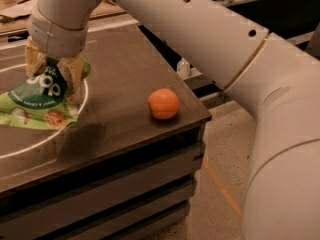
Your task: Pick green rice chip bag
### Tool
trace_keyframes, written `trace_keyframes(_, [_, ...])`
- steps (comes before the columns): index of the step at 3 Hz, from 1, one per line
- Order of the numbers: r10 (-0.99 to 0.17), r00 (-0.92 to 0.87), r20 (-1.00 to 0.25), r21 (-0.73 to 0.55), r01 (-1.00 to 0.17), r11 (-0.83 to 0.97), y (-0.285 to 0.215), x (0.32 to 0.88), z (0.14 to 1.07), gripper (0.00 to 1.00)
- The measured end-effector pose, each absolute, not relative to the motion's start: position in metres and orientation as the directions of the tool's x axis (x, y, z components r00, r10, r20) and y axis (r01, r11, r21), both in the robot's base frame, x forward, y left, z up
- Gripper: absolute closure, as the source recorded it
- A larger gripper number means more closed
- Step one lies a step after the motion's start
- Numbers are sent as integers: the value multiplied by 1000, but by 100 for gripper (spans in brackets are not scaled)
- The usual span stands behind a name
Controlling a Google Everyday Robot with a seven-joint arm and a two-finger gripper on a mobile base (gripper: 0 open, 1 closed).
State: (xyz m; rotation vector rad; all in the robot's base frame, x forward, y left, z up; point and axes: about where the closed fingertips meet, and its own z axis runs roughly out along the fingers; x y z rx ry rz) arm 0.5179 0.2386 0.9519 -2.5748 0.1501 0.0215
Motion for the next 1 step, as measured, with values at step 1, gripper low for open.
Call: trace_keyframes(1, [-110, 993, -46, -542, -117, -833, 239, 520, 958, 100])
